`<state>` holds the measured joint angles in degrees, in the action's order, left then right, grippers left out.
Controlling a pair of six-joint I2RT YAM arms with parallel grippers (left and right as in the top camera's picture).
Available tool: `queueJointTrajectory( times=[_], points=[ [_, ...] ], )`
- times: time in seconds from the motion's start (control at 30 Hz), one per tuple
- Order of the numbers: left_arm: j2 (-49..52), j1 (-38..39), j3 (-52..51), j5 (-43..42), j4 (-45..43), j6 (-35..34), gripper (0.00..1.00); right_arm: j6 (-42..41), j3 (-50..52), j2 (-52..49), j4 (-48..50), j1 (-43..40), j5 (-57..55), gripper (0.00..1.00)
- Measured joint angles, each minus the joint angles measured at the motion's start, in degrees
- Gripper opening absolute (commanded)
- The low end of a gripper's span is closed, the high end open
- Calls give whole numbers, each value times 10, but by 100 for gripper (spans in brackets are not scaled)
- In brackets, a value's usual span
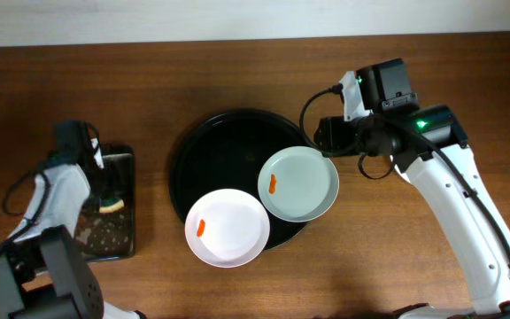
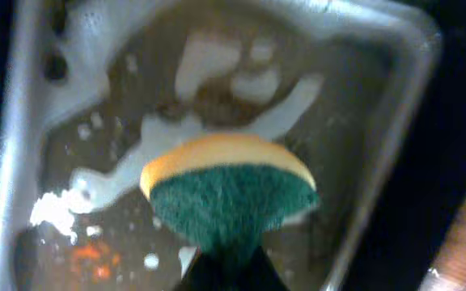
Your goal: Clean dirty plates on tray and stack at the side
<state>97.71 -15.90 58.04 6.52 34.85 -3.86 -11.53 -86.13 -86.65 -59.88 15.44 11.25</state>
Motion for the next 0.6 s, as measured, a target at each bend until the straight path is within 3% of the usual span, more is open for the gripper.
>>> queueJointTrajectory(
  times=[0.07, 0.13, 0.17, 0.23, 0.27, 0.37, 0.47, 0.6],
  points=[
    [0, 0, -68, 18, -82, 0, 1, -3, 0, -1, -6, 0, -7, 60],
    [-2, 0, -82, 27, -106, 0, 16, -6, -1, -17, -49, 0, -23, 62],
    [-4, 0, -86, 28, -109, 2, 16, -8, 1, -35, -58, 0, -28, 62],
    [-4, 0, -87, 32, -110, 4, 16, -36, 19, -99, -70, 0, -72, 43],
    [-4, 0, -87, 34, -110, 4, 16, -48, 24, -125, -71, -2, -83, 39],
    [-5, 0, -88, 34, -110, 4, 16, -66, 30, -218, -87, -22, -97, 40],
    [-5, 0, -88, 34, -110, 4, 16, -67, 69, -234, -74, -28, -95, 41],
    [-5, 0, -89, 34, -111, 4, 16, -63, 125, -236, 24, -28, -24, 18]
  ],
)
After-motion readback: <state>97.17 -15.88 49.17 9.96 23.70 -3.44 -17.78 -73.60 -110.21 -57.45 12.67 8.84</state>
